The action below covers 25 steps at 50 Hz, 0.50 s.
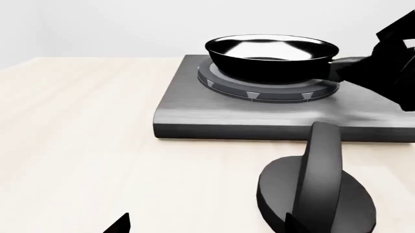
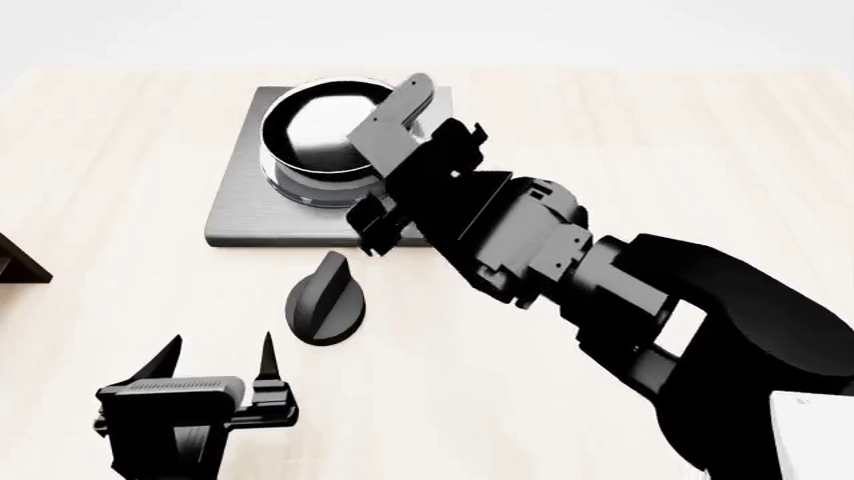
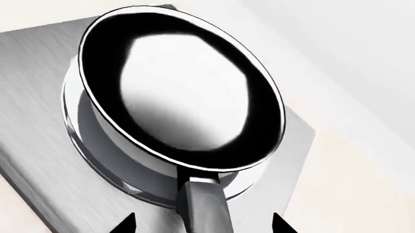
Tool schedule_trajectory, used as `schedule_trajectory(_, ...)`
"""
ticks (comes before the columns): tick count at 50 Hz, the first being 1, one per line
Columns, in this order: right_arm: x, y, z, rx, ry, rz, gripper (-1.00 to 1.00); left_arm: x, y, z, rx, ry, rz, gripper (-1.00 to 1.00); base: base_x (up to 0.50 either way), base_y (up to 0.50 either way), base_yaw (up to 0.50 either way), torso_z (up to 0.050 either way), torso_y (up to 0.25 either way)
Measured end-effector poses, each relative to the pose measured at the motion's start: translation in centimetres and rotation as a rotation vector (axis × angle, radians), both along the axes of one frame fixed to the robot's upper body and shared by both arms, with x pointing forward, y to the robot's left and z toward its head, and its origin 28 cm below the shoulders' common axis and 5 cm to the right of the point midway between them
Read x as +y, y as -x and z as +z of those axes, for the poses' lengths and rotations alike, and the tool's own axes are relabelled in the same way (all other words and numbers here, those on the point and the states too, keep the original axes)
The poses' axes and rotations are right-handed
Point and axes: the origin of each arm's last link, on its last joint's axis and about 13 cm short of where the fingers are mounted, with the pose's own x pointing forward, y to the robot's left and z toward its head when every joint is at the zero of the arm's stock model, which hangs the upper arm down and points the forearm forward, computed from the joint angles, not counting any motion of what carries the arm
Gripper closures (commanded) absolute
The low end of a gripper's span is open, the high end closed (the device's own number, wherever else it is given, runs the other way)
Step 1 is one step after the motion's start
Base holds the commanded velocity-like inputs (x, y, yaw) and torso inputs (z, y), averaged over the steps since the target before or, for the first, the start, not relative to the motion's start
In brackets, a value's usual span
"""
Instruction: Turn on the stove and put the frying pan on it.
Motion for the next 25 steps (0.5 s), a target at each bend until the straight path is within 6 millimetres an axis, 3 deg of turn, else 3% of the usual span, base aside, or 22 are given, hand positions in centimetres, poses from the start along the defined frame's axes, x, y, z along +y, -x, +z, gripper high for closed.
schedule_trajectory(15, -1.6, 1.9, 3.3, -0.111, -0.071, 0.035, -1.0, 0.0, 0.0, 0.2, -0.002, -0.002, 0.003, -1.0, 0.0, 0.0, 0.0, 0.0, 0.0)
schedule_trajectory(25, -4.2, 4.6, 3.4, -0.265, -0.141, 0.045, -1.0, -0.2, 0.0, 0.6, -0.015, -0.002, 0.002, -1.0, 0.0, 0.0, 0.0, 0.0, 0.0)
